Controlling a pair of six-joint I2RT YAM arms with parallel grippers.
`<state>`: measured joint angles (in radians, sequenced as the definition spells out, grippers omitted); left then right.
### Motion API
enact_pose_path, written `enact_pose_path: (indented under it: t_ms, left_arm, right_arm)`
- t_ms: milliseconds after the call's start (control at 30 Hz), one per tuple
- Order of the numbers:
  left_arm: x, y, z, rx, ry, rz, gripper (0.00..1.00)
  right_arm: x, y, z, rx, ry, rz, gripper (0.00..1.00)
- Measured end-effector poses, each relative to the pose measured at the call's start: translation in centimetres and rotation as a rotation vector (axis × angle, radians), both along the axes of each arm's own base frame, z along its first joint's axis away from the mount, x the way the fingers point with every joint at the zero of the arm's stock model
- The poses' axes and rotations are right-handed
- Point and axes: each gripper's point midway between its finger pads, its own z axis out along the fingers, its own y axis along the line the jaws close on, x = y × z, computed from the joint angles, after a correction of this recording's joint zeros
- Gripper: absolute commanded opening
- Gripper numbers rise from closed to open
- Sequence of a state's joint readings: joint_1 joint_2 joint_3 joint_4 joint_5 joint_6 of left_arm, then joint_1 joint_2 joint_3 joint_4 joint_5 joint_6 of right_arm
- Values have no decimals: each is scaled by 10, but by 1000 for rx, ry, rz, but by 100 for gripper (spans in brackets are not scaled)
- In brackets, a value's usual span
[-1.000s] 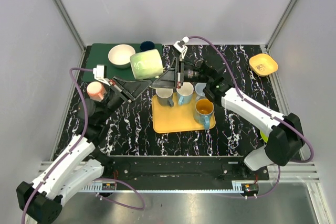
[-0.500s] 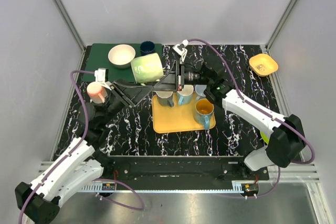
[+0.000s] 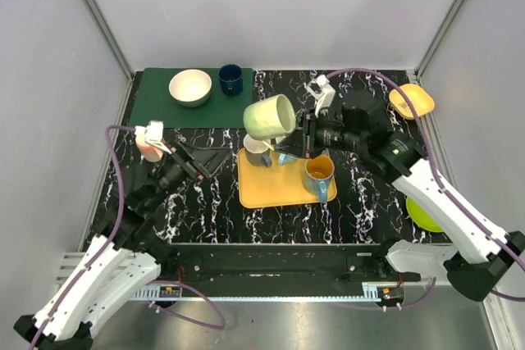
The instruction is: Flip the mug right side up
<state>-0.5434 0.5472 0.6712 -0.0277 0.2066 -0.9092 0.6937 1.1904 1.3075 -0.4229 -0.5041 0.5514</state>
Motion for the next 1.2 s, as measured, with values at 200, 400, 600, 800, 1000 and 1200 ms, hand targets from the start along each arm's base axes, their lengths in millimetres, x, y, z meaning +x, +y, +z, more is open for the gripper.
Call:
enact_pose_path:
  t_ms: [200,400,600,800,1000,1200]
  left_arm:
    - [7,43,-35,126,73,223,82]
    - [15,78,-82,278,207,404,81]
    - [14,95,-102,349,266,476,81]
    - [13,100,-108,369,282,498,81]
    - [11,103,-108,358,278,508,81]
    - [9,104,-113,355,286,511,81]
  right_arm:
    - [-4,-49,-38,-287,-70,-117,0]
    - [-21,-69,-124,-555,26,-87,0]
    - [-44,-82,-187,-726,101,-58,0]
    - [-36,-63,-205,-771,74,-72,0]
    - [-13,-61,-241,-881,100,-187,0]
    - [1,-67,-254,-919,105,-304,0]
